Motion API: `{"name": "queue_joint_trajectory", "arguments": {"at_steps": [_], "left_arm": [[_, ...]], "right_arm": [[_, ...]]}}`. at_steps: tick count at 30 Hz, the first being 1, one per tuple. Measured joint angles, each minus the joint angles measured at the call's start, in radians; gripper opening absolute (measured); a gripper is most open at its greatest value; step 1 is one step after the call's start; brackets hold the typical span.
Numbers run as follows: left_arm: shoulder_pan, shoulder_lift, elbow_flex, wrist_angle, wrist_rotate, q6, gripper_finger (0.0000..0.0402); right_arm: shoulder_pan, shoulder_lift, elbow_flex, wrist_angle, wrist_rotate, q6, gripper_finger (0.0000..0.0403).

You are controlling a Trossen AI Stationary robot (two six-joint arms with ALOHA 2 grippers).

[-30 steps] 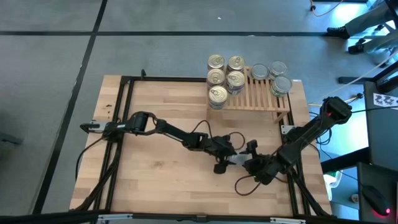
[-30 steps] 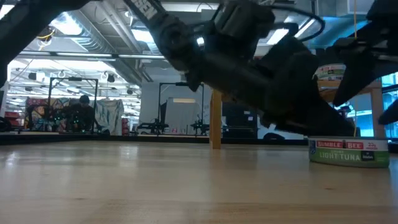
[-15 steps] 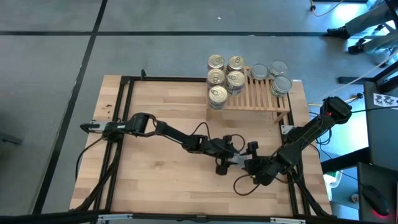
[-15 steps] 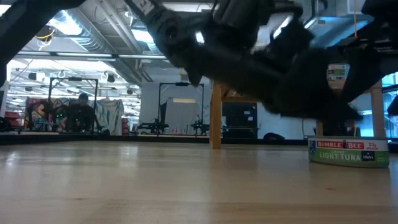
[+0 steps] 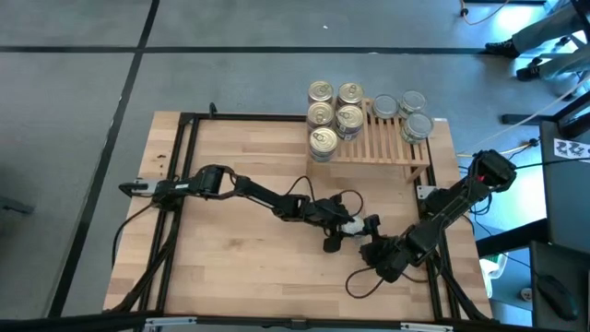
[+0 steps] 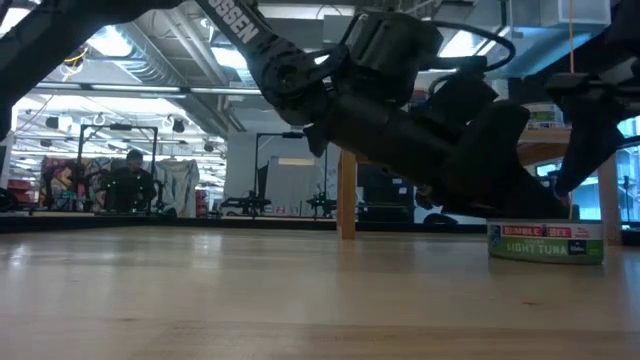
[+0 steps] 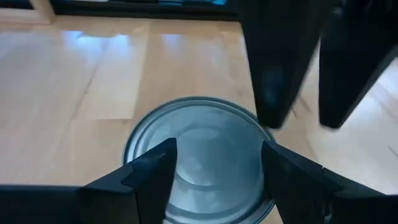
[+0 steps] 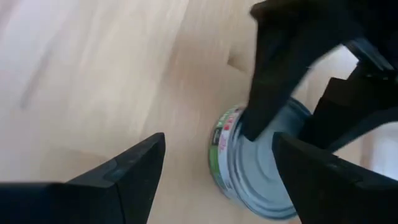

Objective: Stack canned seafood by type on shelf
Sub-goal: Stack the green tuna can on top of the green tuna can on the shelf

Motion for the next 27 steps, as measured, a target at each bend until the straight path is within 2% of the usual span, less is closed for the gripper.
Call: {"name": "queue_joint_trajectory", "arguments": {"at_steps": [7, 13, 21, 27], "left_arm": [[0.033, 0.022, 0.0, 0.038, 0.076, -0.125, 0.0237], [0.044, 0.022, -0.061, 0.155, 0.094, -0.2, 0.0237], [0.049, 0.03, -0.065, 0.196, 0.127, -0.248, 0.0237], [0.049, 0.03, -0.065, 0.203, 0.133, -0.26, 0.0237]], "right_arm": [[0.034, 0.095, 0.0, -0.054, 0.185, -0.02, 0.0296], [0.034, 0.151, 0.0, -0.101, 0.198, -0.02, 0.0296], [0.025, 0.189, -0.004, -0.121, 0.286, -0.039, 0.0296], [-0.013, 0.241, -0.012, -0.097, 0.313, -0.068, 0.029]]}}
